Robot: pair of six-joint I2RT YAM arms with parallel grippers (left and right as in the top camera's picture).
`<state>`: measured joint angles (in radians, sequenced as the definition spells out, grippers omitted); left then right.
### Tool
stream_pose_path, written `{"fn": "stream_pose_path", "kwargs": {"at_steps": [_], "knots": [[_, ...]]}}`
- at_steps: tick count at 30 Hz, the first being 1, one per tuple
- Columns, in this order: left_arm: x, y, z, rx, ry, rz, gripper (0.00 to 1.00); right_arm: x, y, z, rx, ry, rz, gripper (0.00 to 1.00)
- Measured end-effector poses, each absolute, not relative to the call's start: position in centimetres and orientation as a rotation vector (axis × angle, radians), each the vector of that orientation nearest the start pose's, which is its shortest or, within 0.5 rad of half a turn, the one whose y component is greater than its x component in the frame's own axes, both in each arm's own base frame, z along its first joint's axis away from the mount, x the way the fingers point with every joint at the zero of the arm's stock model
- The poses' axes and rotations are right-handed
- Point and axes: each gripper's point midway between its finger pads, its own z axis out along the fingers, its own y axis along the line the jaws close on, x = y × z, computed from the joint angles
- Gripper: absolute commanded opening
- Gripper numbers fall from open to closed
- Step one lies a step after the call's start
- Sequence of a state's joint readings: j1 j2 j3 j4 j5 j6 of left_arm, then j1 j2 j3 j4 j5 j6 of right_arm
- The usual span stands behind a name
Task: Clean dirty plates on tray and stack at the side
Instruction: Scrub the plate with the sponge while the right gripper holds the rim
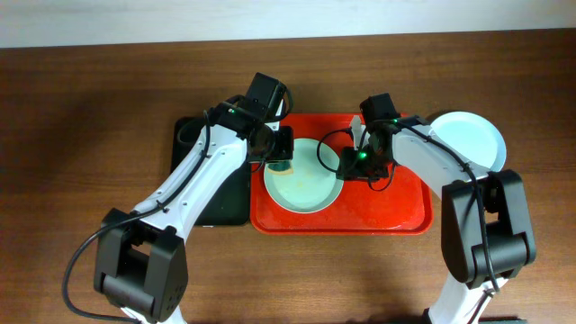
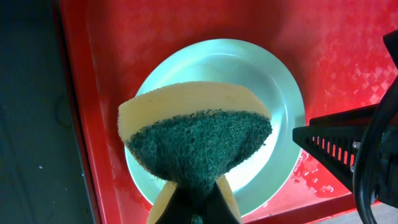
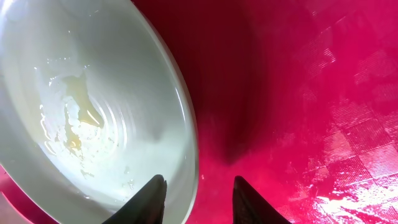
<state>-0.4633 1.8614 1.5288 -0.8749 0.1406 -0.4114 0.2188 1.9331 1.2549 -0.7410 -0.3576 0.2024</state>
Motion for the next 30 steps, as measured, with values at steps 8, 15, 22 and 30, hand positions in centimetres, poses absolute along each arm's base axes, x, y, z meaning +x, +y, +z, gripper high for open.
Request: {"fn": "stream_pose_path", "kwargs": {"at_steps": [8, 15, 22, 30], "knots": [[37.7, -21.5, 11.5, 0.110, 2.843, -0.403, 0.00, 35.5, 14.1, 2.1, -0.064, 3.017, 0.580, 0.22], [37.7, -21.5, 11.5, 0.110, 2.843, -0.403, 0.00, 35.6, 14.1, 2.1, -0.068, 3.009, 0.581, 0.22], [37.7, -21.5, 11.5, 0.111, 2.843, -0.403, 0.00, 36.1, 14.2, 2.2, -0.071, 2.990, 0.584, 0.16], [37.7, -21.5, 11.5, 0.110, 2.843, -0.403, 0.00, 36.1, 15.5, 2.0, -0.124, 2.965, 0.590, 0.07]]}}
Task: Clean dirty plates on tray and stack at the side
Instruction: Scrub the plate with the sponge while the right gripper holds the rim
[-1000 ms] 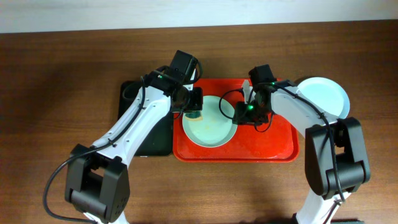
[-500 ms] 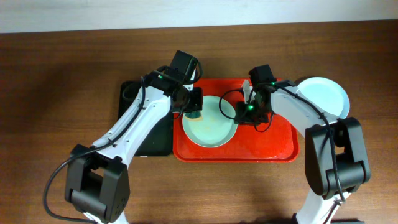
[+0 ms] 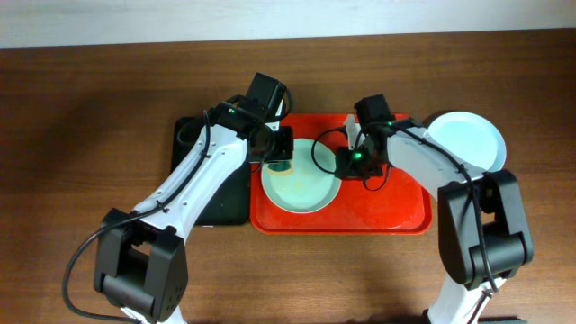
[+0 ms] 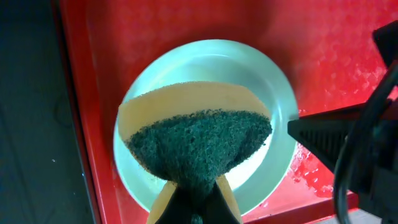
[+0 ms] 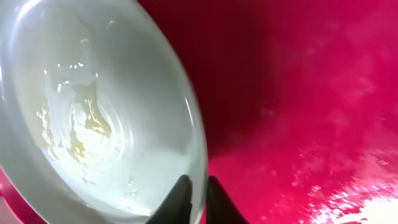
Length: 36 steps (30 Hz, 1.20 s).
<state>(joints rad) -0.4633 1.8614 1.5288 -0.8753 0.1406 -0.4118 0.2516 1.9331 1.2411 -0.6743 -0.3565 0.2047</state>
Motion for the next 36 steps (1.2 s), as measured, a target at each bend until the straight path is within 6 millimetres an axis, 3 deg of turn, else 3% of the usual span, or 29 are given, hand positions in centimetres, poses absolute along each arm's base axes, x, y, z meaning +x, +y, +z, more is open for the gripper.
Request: {"fn": "stream_pose_path", "kwargs": {"at_steps": [8, 14, 30, 36], "knots": [[37.7, -21.5, 11.5, 0.110, 2.843, -0.402, 0.00, 36.0, 15.7, 1.9, -0.139, 2.964, 0.586, 0.14], [37.7, -21.5, 11.5, 0.110, 2.843, -0.402, 0.00, 35.8, 15.5, 1.6, -0.135, 2.970, 0.567, 0.04], [37.4, -21.4, 11.3, 0.112, 2.858, -0.394, 0.00, 35.9, 15.5, 1.6, -0.135, 2.967, 0.564, 0.04], [37.2, -21.8, 9.1, 0.135, 2.896, -0.315, 0.00, 35.9, 15.5, 1.6, -0.135, 2.966, 0.565, 0.04]]}}
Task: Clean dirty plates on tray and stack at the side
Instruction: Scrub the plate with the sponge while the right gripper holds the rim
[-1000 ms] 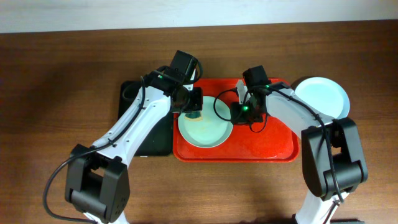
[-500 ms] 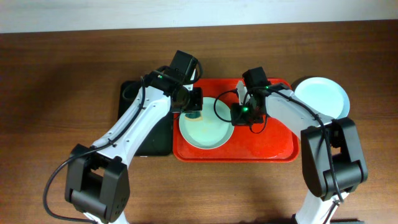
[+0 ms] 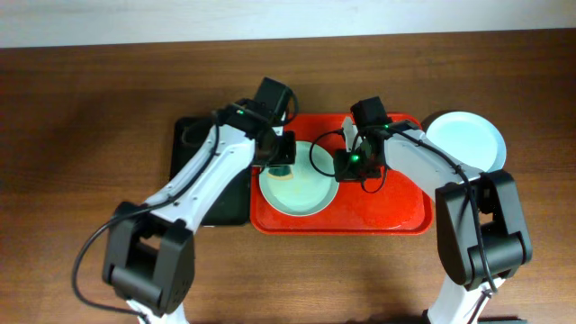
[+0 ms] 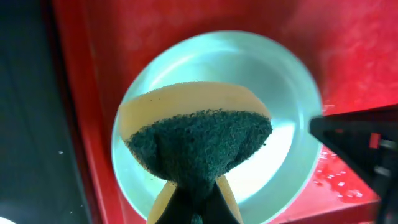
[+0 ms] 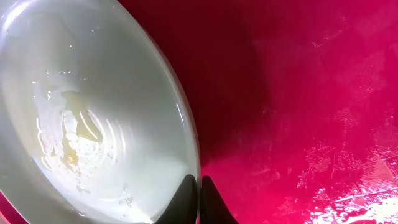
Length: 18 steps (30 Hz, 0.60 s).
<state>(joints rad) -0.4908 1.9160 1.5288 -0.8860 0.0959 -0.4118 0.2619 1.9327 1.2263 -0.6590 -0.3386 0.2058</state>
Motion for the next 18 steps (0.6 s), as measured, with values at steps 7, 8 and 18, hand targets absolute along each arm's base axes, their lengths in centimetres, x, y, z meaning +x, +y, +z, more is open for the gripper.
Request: {"fn": "stream_pose_path", "kwargs": {"at_steps": [7, 8, 18], "knots": [[37.3, -21.5, 4.6, 0.136, 2.974, -0.223, 0.00, 35.9, 15.5, 1.6, -0.136, 2.966, 0.565, 0.04], [37.3, -21.4, 4.1, 0.135, 2.982, -0.207, 0.00, 35.9, 15.5, 1.6, -0.136, 2.966, 0.565, 0.04], [37.4, -21.7, 0.9, 0.131, 3.037, -0.210, 0.00, 36.0, 15.5, 1.6, -0.135, 2.964, 0.563, 0.04]]}}
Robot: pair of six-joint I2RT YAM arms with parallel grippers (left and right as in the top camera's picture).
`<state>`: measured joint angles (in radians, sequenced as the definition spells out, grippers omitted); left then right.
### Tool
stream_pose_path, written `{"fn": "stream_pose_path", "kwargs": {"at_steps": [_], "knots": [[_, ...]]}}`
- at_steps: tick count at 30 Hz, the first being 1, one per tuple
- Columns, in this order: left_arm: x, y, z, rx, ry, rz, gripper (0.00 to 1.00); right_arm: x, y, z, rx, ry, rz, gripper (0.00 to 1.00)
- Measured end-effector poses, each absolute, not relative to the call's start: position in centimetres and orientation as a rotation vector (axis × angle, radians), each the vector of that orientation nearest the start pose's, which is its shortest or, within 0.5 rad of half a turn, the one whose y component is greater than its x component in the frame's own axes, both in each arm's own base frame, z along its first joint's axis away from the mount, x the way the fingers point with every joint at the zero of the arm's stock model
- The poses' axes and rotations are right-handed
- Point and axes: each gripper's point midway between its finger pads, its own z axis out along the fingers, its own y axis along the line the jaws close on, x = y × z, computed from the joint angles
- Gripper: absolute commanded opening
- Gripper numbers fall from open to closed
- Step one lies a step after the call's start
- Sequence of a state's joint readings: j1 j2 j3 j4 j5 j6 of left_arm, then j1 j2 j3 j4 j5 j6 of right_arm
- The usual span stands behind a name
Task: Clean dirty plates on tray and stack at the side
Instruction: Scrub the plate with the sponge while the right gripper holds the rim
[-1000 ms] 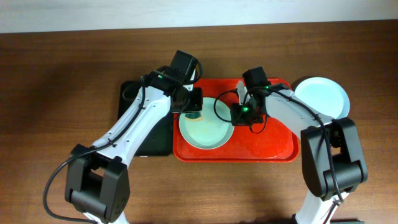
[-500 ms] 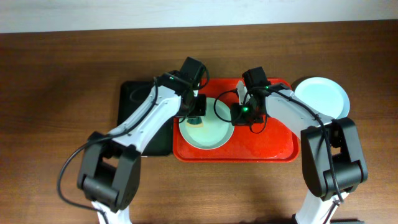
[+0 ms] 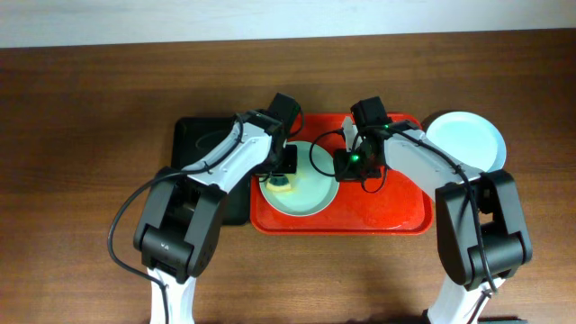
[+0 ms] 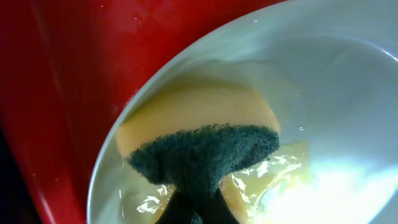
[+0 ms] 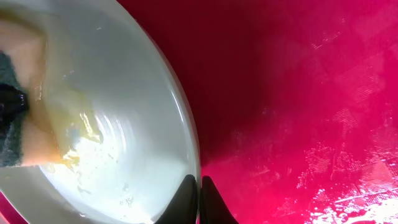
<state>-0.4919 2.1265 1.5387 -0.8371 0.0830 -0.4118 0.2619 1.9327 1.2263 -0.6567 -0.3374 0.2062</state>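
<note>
A pale green dirty plate point(image 3: 306, 184) lies on the red tray point(image 3: 387, 211); yellowish residue shows in it point(image 4: 292, 168). My left gripper point(image 4: 194, 208) is shut on a yellow-and-green sponge point(image 4: 199, 134), which presses into the plate's left part point(image 3: 282, 184). My right gripper point(image 5: 199, 202) is shut on the plate's right rim point(image 5: 189, 143), fingers straddling the edge. In the right wrist view the sponge point(image 5: 18, 124) appears at the far left of the plate.
A clean pale plate point(image 3: 466, 139) sits on the wooden table right of the tray. A black mat point(image 3: 202, 171) lies left of the tray under my left arm. The tray floor is wet point(image 5: 323, 168).
My left gripper has gone down from above the plate, and the sponge now presses into the plate's left side. The right gripper still grips the rim, unmoved.
At first my right gripper stood open around the plate's right rim, with the sponge held above the plate. It then shut on the rim and the plate sat slightly further left. The sponge stayed raised until now, when it rests in the plate.
</note>
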Motion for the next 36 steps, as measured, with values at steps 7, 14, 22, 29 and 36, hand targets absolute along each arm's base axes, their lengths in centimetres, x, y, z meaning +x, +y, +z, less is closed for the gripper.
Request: {"fn": "stream_pose_path", "kwargs": {"at_steps": [7, 14, 22, 29, 36], "knots": [[37.5, -26.2, 1.4, 0.219, 3.005, -0.644, 0.00, 36.0, 15.3, 1.5, -0.133, 2.965, 0.547, 0.04], [37.2, -24.6, 2.4, 0.189, 3.028, -0.569, 0.00, 36.0, 15.3, 1.5, -0.133, 2.965, 0.547, 0.04], [37.3, -21.5, 2.9, 0.103, 3.019, -0.321, 0.00, 36.0, 15.4, 1.5, -0.134, 2.964, 0.548, 0.04], [36.2, -21.3, 1.0, 0.060, 3.008, -0.331, 0.00, 36.0, 15.4, 1.5, -0.135, 2.964, 0.548, 0.04], [34.0, -25.6, 2.1, 0.158, 3.035, -0.691, 0.00, 36.0, 15.3, 1.5, -0.134, 2.964, 0.544, 0.04]]}}
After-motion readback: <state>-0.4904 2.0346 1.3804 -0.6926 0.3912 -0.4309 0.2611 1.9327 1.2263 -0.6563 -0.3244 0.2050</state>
